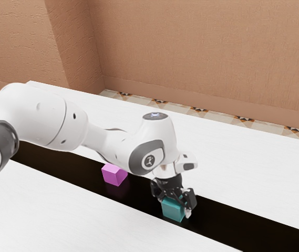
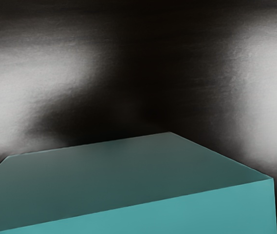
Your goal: Pick up the blue block with one arm, and put the blue block on the pink block with one arm
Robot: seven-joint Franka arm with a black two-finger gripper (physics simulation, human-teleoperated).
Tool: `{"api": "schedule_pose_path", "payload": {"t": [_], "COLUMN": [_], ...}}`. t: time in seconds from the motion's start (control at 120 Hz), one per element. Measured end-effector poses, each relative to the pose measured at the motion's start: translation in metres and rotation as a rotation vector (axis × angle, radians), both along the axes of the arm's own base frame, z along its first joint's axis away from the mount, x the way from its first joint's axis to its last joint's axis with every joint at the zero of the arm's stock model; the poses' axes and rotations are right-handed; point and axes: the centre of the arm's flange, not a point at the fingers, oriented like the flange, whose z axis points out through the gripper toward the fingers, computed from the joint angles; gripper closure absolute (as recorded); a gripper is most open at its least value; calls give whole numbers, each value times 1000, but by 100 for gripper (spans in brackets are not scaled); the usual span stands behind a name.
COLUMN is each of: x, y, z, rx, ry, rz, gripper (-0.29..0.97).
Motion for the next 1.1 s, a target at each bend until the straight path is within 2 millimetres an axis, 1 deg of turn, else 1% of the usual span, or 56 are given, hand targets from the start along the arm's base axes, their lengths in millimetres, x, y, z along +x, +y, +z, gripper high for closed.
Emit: {"api": "schedule_pose_path", "payload": {"t": [0.067,0.133,0.208,0.283,0.308,0.35,0.4,0.45,0.5,0.55,0.608,0.692,0.792,0.883,0.975,1.033,1.1], "x": [0,1,2,3,4,6,9,14,19,25,30,25,21,10,3,1,0], "y": [1,2,2,4,5,6,9,18,32,54,84,125,162,199,233,244,246], "z": [-1,1,3,6,10,20,39,55,69,85,107,128,148,152,150,148,144], "rx": [1,16,40,59,63,69,80,89,100,109,124,144,162,182,195,200,202], "ry": [1,-13,-31,-47,-56,-76,-115,-145,-169,-195,-225,-241,-245,-222,-197,-185,-173], "rz": [-4,-26,-55,-72,-74,-78,-85,-78,-59,-23,27,93,162,229,291,314,319], "gripper": [8,19,26,30,28,31,34,34,34,34,34,33,33,33,32,32,32]}}
